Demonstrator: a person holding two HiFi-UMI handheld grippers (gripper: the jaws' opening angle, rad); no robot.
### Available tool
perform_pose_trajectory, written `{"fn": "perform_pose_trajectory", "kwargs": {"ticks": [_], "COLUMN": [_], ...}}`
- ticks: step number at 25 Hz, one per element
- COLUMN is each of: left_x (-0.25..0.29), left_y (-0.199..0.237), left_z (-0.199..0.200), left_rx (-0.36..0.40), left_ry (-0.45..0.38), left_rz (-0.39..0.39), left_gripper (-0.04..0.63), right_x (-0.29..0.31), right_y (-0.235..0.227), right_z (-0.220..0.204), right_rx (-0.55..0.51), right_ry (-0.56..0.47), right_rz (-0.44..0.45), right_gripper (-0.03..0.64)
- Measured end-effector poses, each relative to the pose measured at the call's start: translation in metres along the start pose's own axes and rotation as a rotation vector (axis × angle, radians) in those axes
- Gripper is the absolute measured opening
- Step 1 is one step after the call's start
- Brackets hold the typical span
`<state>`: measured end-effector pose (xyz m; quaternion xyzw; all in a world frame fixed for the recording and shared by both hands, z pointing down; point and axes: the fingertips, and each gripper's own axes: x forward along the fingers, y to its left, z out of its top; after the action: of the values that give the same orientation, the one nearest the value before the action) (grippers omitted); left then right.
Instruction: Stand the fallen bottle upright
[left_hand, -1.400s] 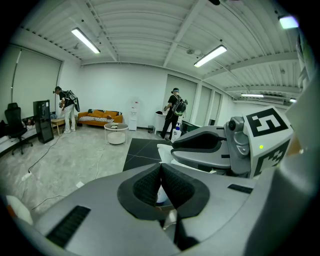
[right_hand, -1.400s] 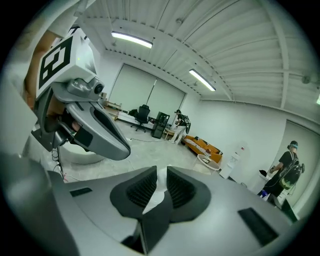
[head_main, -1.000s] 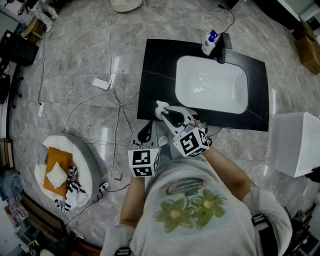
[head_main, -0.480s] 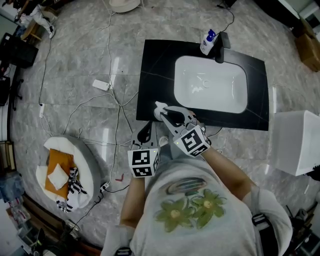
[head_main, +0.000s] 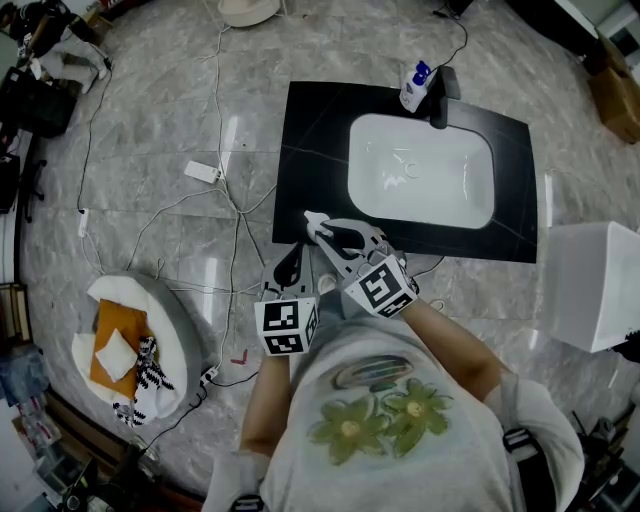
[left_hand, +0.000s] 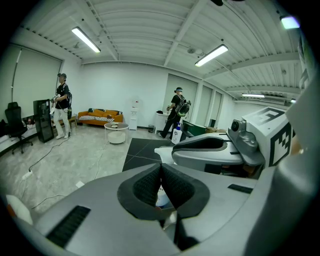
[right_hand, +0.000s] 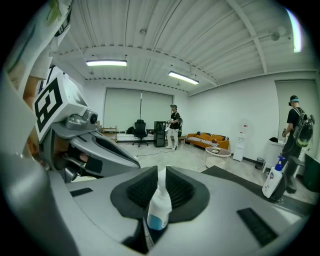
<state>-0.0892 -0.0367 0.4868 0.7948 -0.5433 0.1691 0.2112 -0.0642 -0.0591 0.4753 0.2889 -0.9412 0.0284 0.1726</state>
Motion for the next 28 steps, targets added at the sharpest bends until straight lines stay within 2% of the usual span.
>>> {"fn": "perform_pose_trajectory", "kwargs": {"ticks": [10,28], "left_x": [0.0009,0.0017], "left_y": [0.0038,0.0057], "left_z": [-0.0006,-0.0038], "left_rx": [-0.005,-0.006], "left_ry": [0.001,0.004], "left_rz": [-0.003,-0.022], "left_gripper": [0.018,0.018], "right_x": [0.0001,-0.0010], "right_y": [0.0022,0.0071], "right_z": [0.0007,-0.0015], "right_rx": [0.070,0.095], "right_ry": [-0.009,-0.013], "right_rz": [0.013,0.001], "right_gripper": [0.069,0.069]}}
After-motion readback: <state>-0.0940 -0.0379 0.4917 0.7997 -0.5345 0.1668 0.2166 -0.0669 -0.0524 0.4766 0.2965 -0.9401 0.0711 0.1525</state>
